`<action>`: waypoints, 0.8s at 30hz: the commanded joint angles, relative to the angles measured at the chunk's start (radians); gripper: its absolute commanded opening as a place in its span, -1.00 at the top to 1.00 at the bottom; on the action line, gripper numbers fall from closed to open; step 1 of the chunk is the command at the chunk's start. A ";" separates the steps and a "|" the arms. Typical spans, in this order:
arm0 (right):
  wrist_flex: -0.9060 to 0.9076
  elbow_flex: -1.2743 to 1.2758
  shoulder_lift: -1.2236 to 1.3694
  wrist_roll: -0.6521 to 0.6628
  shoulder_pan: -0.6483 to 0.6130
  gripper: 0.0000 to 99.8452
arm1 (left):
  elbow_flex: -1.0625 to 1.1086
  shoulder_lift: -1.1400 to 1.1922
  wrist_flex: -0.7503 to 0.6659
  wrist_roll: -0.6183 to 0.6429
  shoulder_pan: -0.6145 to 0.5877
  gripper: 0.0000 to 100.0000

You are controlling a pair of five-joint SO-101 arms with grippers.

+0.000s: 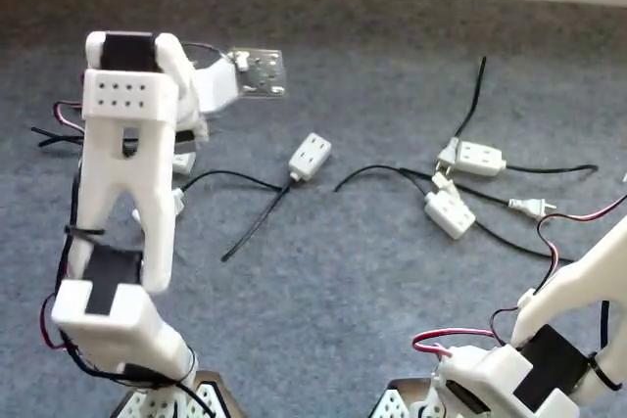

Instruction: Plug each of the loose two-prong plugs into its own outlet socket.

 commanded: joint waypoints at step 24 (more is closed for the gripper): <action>0.036 -0.004 -0.010 0.009 -0.007 0.20 | 1.124 -0.828 -0.913 0.961 0.492 0.99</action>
